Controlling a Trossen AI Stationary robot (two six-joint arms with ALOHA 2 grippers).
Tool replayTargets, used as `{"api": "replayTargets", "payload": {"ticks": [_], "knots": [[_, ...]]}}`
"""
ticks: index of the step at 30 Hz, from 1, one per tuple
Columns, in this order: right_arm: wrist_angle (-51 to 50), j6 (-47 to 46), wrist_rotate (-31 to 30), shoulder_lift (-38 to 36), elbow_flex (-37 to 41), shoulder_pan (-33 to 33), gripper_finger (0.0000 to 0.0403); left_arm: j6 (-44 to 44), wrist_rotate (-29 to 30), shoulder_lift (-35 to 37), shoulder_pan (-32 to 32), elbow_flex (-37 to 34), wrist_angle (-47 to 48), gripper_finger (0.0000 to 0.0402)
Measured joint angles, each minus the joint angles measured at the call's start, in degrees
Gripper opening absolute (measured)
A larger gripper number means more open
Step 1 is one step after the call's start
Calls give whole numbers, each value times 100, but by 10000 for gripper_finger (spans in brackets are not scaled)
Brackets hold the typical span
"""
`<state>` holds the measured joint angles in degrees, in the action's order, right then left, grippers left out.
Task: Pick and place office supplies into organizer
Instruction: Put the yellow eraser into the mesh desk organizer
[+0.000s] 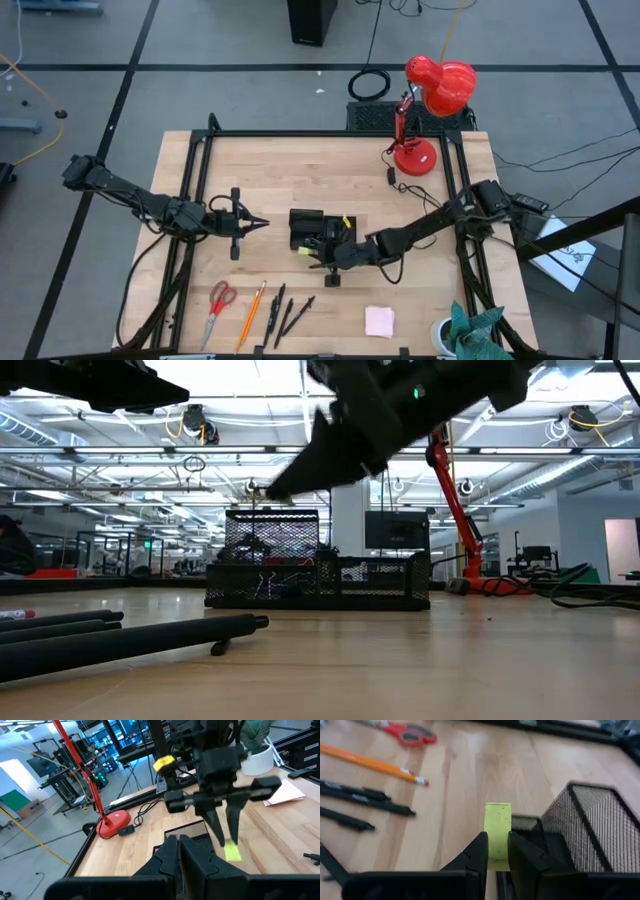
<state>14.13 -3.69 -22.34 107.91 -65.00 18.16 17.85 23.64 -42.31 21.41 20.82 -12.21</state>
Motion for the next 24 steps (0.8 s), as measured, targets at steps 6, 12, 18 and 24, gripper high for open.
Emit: {"api": "replayTargets", "payload": {"ticks": [6, 12, 18, 24], "knots": [[30, 8, 5, 148, -34, -205, 54, 10, 0, -1, 0, 0, 8, 26], [43, 37, 10, 143, -34, -377, 54, 44, 0, -1, 0, 0, 0, 26], [-70, 110, 120, 150, -34, -633, 54, 46, 4, -1, 0, 0, 2, 26], [-24, -26, 317, 150, 104, -659, 54, 46, 5, -1, 0, 0, 7, 26]]}}
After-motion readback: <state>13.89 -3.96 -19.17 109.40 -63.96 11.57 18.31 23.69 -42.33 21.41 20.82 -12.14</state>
